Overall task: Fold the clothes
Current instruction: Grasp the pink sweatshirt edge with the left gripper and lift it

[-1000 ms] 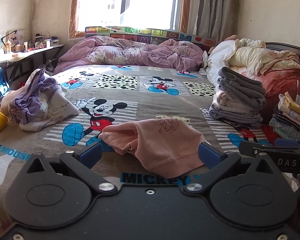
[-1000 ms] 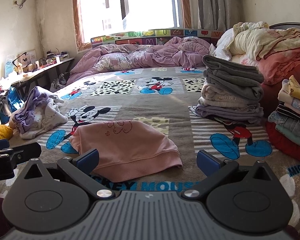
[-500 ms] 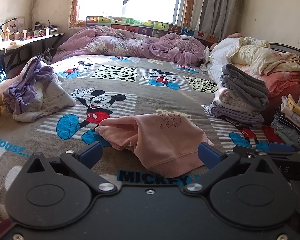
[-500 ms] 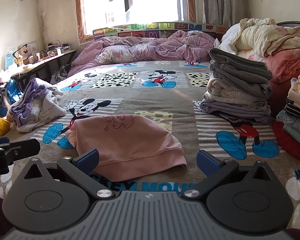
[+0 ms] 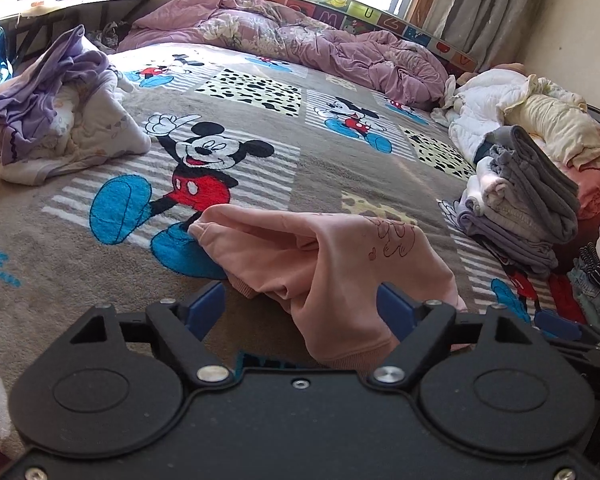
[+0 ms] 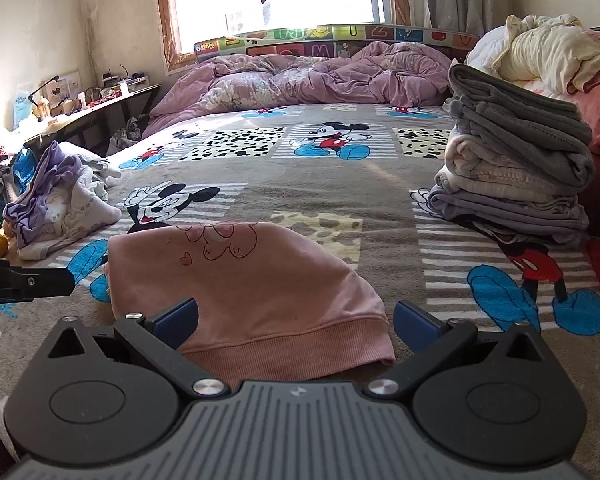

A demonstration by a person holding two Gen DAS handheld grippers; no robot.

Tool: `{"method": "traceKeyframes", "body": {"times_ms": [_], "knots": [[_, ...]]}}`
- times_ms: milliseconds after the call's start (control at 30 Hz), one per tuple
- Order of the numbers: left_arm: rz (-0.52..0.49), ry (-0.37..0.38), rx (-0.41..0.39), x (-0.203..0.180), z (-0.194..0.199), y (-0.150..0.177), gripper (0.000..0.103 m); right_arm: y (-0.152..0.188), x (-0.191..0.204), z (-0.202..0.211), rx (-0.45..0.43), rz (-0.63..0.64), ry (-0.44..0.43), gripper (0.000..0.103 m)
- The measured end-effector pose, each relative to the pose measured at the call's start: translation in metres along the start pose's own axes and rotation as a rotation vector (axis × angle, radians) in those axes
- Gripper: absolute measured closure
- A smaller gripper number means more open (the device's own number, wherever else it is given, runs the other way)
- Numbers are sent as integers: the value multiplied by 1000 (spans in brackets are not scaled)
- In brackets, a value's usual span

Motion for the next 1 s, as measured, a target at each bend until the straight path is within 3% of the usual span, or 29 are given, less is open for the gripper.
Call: {"method": "traceKeyframes", "body": {"times_ms": [200, 367, 467, 500, 600, 633, 667, 800, 900, 1000], "knots": [[178, -7, 61, 24, -56, -15, 31, 28, -21, -24, -11, -103, -99, 0], [338, -30, 131, 45, -107, -23, 46, 37, -26, -27, 16, -124, -151, 0], [331, -67, 150, 45, -124, -23, 56, 38, -27, -29, 18, -119, -147, 0], [317, -71, 149, 42, -126, -24, 58, 38, -28, -30, 23, -119, -145, 0], [260, -77, 135, 34, -130, -27, 82, 41, -33, -31, 37, -138, -134, 0], [231, -77, 123, 31, -131, -29, 95, 41, -35, -31, 39, -146, -129, 0], [201, -76, 112, 27, -131, -31, 99, 41, -39, -30, 37, -157, -121, 0], [57, 28, 19, -8, -104, -42, 101, 37, -57, -25, 24, -216, -99, 0], [-145, 194, -81, -52, -65, -42, 101, 35, -73, -17, 7, -297, -99, 0], [-315, 334, -102, -84, -31, -26, 101, 32, -91, -6, -18, -381, -87, 0]]}}
Point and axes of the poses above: each gripper's, at about its wrist camera, not at the fingertips, and z roughly against the way its jaws point, x to its left, y to its underside, the point moved 4 cm from there along -z, roughly the way its jaws point, and after that the axes turned 15 degrees about -x, right-handed, at the moved point
